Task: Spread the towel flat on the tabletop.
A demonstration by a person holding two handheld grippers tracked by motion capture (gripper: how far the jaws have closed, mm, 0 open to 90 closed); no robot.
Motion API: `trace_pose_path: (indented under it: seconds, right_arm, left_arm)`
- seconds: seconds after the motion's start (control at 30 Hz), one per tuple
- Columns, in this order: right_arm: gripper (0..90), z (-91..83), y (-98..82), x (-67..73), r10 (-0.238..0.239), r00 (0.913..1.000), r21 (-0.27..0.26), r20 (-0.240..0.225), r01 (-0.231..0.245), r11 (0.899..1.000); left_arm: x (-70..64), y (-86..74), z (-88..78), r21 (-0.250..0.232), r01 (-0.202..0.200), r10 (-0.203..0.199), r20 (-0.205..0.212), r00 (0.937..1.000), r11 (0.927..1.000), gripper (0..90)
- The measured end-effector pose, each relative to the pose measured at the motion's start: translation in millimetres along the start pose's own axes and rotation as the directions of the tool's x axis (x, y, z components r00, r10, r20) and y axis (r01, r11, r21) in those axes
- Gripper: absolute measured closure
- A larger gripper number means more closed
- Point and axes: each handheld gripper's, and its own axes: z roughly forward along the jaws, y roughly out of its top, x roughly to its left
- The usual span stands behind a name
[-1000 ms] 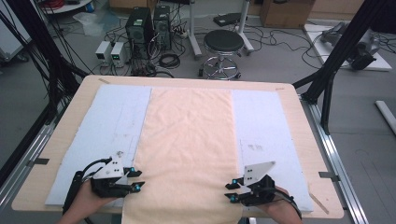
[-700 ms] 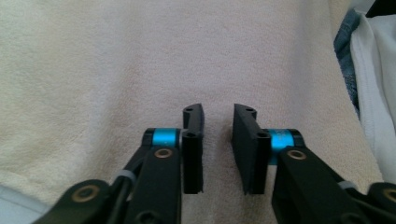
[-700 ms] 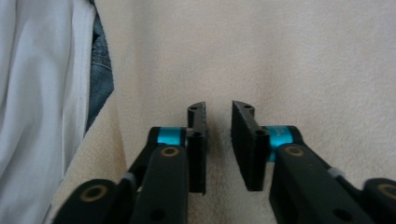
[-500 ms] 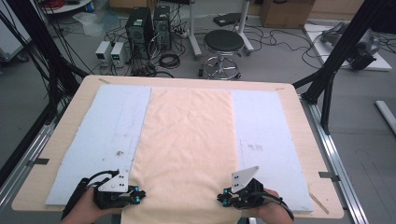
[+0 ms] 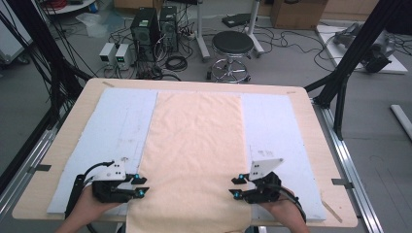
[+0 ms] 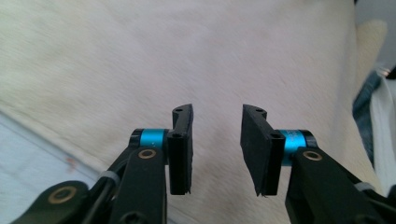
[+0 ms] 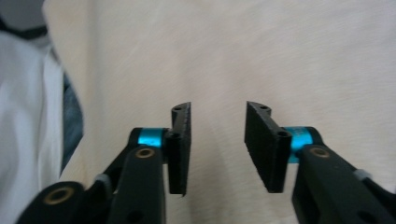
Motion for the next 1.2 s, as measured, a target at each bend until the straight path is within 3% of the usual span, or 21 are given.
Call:
trace_pose_path:
  seconds: [0.07, 0.23, 0.6, 0.73, 0.93, 1.2]
  right_arm:
    - [49.3, -3.4, 3.3, -8.4, 0.023, 0.9987, -0.015, 0.046, -0.022, 1.000]
    - [36.4, -6.8, 7.5, -27.7, 0.079, 0.9915, -0.044, 0.103, -0.074, 0.996]
    - [26.2, -9.6, 22.8, -58.5, 0.125, 0.9732, -0.068, 0.193, -0.114, 0.991]
    - [24.0, -6.6, 33.5, -68.1, 0.126, 0.9732, -0.070, 0.192, -0.114, 0.991]
    - [23.9, -0.7, 48.7, -73.8, 0.103, 0.9751, -0.061, 0.197, -0.093, 0.994]
    - [23.9, 2.7, 51.6, -78.9, 0.101, 0.9769, -0.050, 0.188, -0.093, 0.994]
  left_arm:
    - [5.4, 5.7, -0.9, -0.023, 0.007, -0.008, -0.022, 0.9997, 0.9997, 58.8]
    - [18.4, 16.6, 1.9, -0.038, 0.036, -0.038, -0.056, 0.9977, 0.9986, 48.2]
    - [40.1, 26.8, 9.3, -0.079, 0.089, -0.098, -0.119, 0.9880, 0.9929, 34.2]
    - [47.1, 31.5, 10.3, -0.081, 0.099, -0.109, -0.132, 0.9852, 0.9918, 30.8]
    - [52.5, 46.4, 8.7, -0.100, 0.076, -0.091, -0.162, 0.9826, 0.9921, 30.8]
    - [66.5, 54.3, 11.0, -0.094, 0.094, -0.108, -0.158, 0.9815, 0.9912, 30.9]
